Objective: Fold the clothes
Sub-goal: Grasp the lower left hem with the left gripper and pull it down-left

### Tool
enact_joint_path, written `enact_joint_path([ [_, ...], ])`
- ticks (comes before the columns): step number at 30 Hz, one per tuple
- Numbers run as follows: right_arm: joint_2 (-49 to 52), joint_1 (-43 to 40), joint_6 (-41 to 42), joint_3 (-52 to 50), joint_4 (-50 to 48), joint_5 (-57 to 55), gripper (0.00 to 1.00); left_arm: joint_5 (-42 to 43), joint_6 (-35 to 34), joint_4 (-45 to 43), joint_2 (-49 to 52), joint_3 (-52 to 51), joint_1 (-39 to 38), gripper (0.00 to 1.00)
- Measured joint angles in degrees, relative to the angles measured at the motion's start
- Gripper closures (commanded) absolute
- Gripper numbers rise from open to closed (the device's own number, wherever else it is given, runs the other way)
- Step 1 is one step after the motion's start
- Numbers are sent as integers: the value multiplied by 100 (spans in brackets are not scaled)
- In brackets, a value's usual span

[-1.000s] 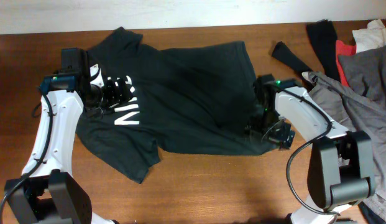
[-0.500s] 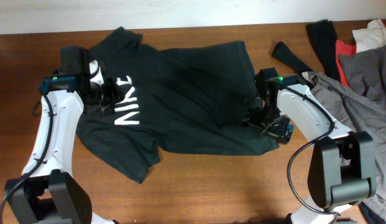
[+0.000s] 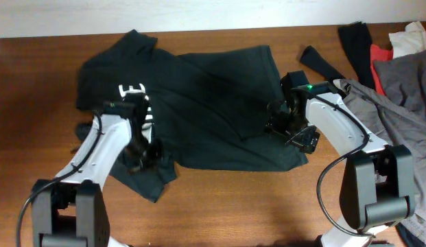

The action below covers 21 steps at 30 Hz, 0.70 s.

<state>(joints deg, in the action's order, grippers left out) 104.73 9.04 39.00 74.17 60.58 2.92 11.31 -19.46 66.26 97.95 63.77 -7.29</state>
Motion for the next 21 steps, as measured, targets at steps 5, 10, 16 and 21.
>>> enact_joint_path([
  [5, 0, 0, 2, 0, 0, 2, 1, -42, -297, -629, 4, -752, 330, 99],
  [10, 0, 0, 2, 0, 0, 2, 1, -70, -514, -1388, 4, -1062, 660, 99],
  [16, 0, 0, 2, 0, 0, 2, 1, -227, -643, -1617, 4, -1113, 852, 99],
  [21, 0, 0, 2, 0, 0, 2, 1, -435, -822, -1648, -26, -1283, 1078, 99],
])
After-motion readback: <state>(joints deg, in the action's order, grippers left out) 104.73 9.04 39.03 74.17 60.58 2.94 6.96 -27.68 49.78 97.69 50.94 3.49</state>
